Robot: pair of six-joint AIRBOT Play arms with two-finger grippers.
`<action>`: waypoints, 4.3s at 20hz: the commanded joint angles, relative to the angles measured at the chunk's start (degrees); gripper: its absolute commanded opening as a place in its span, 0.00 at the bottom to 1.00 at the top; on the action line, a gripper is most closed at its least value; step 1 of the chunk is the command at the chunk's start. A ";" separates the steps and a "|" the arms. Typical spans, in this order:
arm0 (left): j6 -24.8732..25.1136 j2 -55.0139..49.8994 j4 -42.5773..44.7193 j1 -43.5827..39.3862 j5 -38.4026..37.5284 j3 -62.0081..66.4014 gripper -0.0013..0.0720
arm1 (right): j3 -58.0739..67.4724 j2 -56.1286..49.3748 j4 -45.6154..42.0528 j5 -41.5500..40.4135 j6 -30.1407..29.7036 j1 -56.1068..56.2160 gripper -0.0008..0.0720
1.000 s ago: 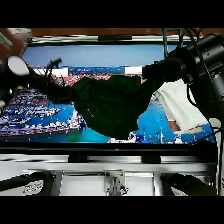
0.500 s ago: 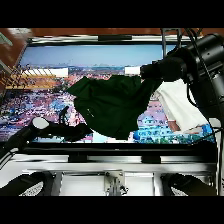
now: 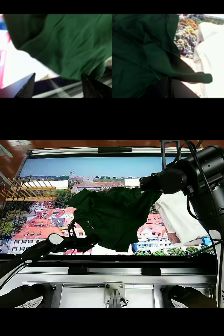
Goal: Fold the shirts.
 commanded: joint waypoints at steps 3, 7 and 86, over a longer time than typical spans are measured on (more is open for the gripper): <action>0.02 -6.54 -0.90 -2.03 3.04 4.81 0.84 | -0.02 0.00 0.17 -0.96 0.04 0.04 0.09; 2.49 -6.56 -0.85 -2.01 2.58 5.64 0.09 | -0.02 0.00 0.13 -1.90 0.07 0.04 0.09; 18.08 -4.02 33.38 57.66 -32.35 6.60 0.75 | -15.19 -14.58 38.56 -3.39 -22.47 -26.34 0.57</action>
